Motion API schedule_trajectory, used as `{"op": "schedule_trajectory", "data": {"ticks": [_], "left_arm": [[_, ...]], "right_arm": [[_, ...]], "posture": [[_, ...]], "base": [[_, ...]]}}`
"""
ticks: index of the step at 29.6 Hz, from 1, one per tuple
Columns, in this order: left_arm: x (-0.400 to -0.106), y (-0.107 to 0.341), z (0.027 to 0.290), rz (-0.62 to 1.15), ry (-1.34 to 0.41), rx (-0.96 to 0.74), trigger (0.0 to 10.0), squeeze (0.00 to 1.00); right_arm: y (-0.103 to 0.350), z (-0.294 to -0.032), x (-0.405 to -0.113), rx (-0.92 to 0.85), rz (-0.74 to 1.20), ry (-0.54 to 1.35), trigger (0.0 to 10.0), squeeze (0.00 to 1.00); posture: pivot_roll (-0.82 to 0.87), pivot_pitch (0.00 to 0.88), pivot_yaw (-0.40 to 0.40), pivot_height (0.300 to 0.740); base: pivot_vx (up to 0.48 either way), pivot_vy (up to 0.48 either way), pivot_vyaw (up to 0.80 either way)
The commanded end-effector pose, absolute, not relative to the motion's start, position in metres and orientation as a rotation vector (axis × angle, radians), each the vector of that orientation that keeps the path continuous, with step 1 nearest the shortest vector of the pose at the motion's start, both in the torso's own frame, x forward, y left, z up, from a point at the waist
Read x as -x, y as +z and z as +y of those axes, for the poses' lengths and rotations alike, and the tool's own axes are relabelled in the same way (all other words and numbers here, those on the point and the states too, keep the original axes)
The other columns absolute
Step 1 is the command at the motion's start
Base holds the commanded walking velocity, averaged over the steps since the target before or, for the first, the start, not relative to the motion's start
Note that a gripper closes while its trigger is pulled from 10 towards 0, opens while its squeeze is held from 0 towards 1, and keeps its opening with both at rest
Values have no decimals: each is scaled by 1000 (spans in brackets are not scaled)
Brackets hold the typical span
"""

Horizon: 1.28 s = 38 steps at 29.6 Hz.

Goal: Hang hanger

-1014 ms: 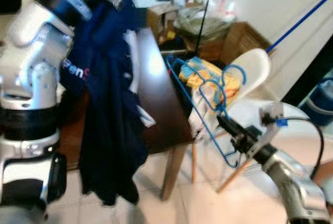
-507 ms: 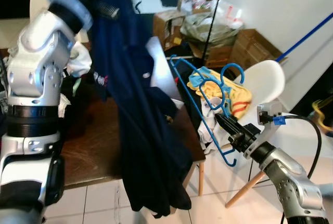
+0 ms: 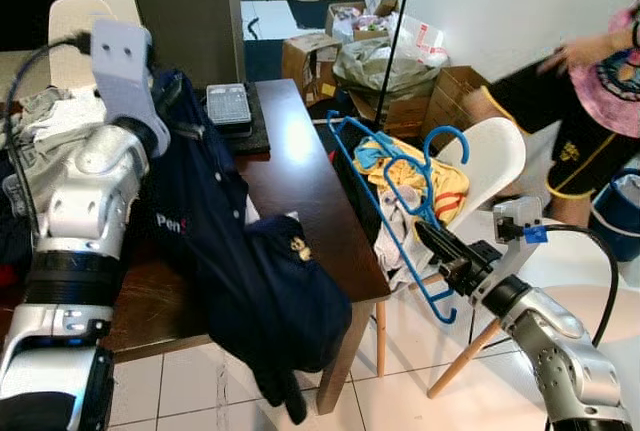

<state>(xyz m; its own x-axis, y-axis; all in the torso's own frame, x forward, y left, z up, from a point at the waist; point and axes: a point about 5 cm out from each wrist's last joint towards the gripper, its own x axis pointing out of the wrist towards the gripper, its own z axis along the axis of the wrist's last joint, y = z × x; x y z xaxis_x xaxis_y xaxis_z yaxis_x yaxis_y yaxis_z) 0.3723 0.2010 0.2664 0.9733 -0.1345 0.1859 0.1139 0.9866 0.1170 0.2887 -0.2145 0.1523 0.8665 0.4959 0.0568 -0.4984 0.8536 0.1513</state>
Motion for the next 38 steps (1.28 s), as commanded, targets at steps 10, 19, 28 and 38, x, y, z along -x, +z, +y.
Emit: {"op": "schedule_trajectory", "data": {"ticks": [10,19,28,38], "left_arm": [[-359,251,147,-115,-506,-66,10000,0],[-370,439,229,-610,-142,-298,10000,0],[-341,508,276,-712,242,-344,10000,0],[-399,369,175,-466,-495,-227,10000,0]], "right_arm": [[144,-219,-286,-108,38,491,10000,0],[149,-220,-290,-117,14,479,10000,0],[149,-223,-287,-124,1,453,10000,0],[144,-221,-282,-112,20,451,10000,0]], "posture": [[42,118,-16,740],[58,113,-13,740],[61,119,11,740],[37,129,9,740]], "base": [[0,0,0],[0,0,0],[0,0,0],[0,0,0]]}}
